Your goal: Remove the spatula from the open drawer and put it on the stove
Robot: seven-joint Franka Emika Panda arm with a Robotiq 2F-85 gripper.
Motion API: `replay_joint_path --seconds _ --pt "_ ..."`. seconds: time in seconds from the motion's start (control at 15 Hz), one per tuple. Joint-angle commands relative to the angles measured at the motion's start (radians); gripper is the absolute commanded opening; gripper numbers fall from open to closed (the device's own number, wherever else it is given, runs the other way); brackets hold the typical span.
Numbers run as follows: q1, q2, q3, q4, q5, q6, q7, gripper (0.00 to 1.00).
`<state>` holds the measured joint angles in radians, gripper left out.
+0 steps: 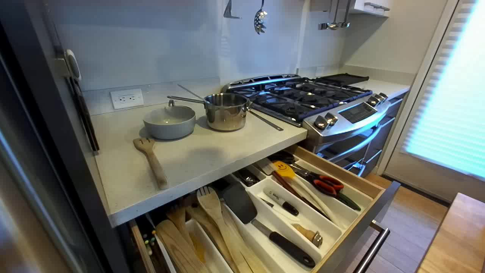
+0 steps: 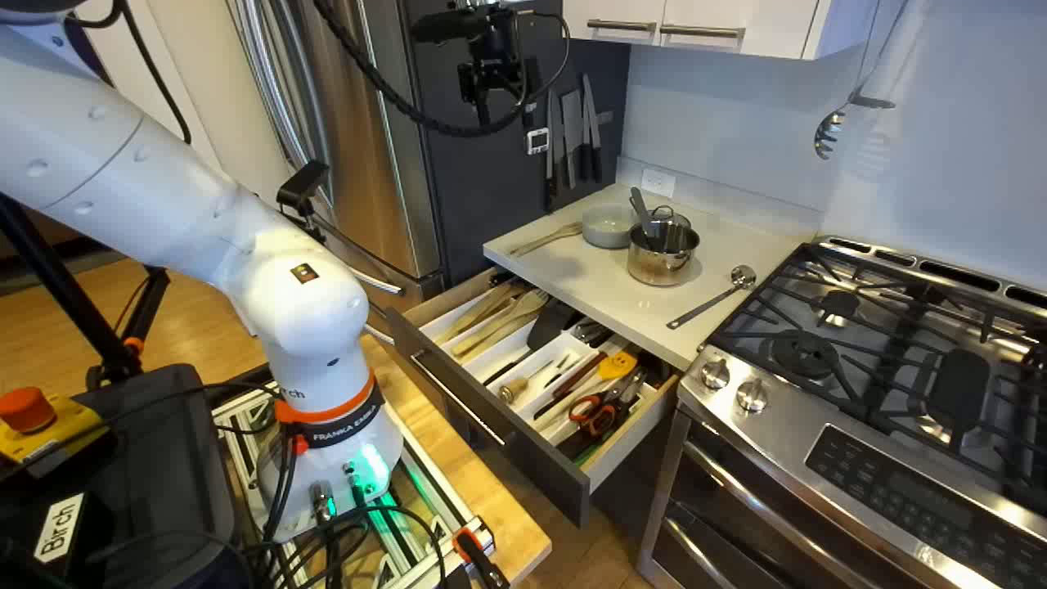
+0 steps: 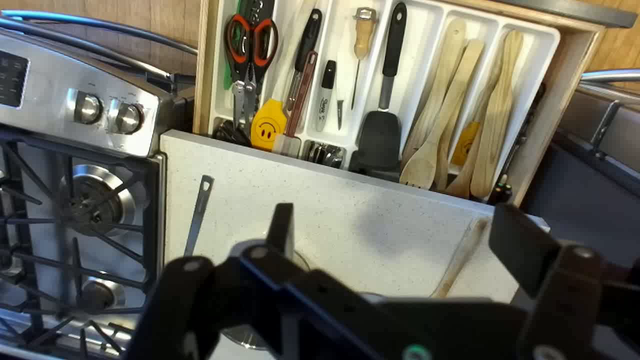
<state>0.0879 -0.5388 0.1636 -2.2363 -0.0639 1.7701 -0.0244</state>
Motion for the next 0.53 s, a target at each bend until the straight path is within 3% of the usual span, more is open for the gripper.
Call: replay_joint_path --seconds 0.0,0.47 --pt "0.016 0.002 -0.012 0.002 -0.007 -0.003 0.007 1.0" --pt "0.02 0.02 -0.002 -0.032 0.002 -0.003 0.029 1.0"
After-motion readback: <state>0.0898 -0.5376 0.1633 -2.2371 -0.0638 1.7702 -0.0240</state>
